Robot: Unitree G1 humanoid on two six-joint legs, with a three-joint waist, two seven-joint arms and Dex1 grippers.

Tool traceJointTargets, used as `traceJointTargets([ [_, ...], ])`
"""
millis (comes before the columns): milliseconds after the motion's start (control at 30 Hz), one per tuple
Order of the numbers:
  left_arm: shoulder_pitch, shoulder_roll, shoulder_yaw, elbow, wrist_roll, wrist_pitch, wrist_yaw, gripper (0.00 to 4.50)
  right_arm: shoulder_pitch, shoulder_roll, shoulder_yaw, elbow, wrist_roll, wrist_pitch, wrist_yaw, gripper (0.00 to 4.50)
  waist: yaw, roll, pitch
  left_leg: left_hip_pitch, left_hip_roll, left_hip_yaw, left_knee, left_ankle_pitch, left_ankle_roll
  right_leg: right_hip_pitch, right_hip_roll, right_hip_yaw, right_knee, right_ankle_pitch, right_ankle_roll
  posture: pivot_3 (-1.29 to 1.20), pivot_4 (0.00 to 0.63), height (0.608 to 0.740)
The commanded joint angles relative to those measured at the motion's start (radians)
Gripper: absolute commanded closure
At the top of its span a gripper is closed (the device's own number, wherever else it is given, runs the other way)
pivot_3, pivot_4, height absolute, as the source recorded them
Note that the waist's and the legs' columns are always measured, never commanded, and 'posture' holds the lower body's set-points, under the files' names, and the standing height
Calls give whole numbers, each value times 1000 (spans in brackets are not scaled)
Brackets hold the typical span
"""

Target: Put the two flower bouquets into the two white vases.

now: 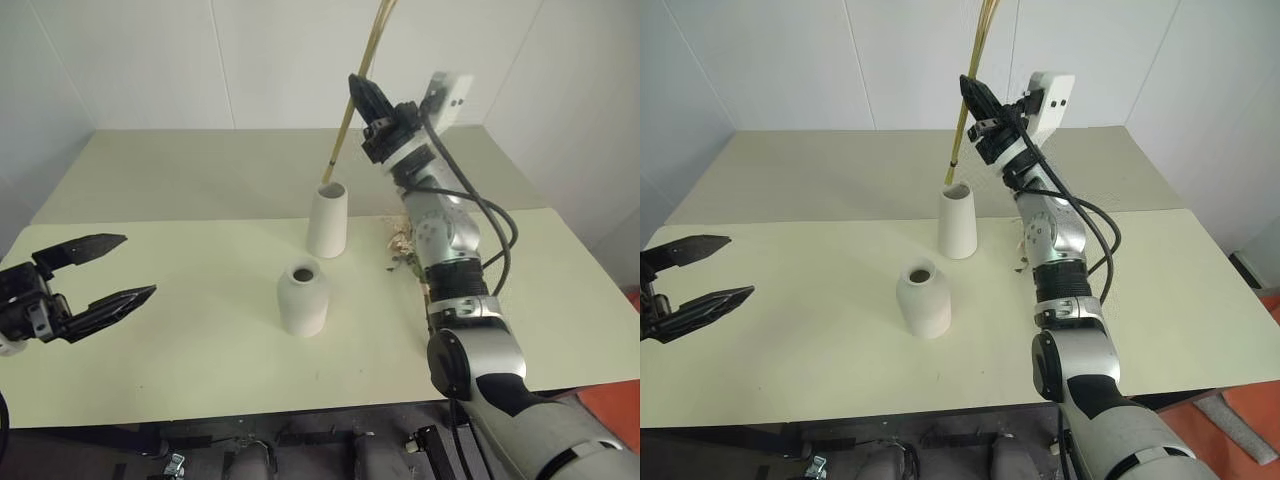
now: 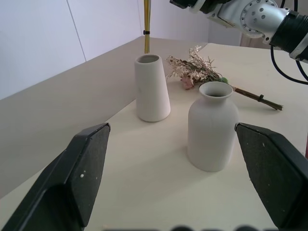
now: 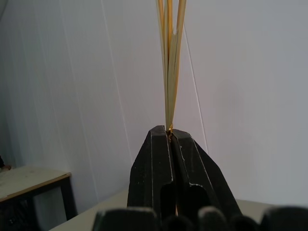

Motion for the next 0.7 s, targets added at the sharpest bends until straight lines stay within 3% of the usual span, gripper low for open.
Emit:
traceJointTargets([
  [33,-2,12,40,-26,-18,3,7,0,-27,4,14,30,-36,-95,41,4468,-1,0,0,0,0,0,0,0,0,0,0,0,0,0,0,0,150,740],
  [433,10,16,54,-24,-10,0,1,0,-12,22,50,194,-128,-204,80,4468,-2,0,0,0,0,0,0,0,0,0,0,0,0,0,0,0,150,740],
  [533,14,15,59,-27,-9,0,2,0,4,25,49,200,-131,-204,100,3712,-2,0,0,0,0,0,0,0,0,0,0,0,0,0,0,0,150,740],
  [700,21,18,62,-35,-4,-7,-1,0,55,23,58,149,-128,-188,136,2027,0,0,0,0,0,0,0,0,0,0,0,0,0,0,0,0,150,740],
])
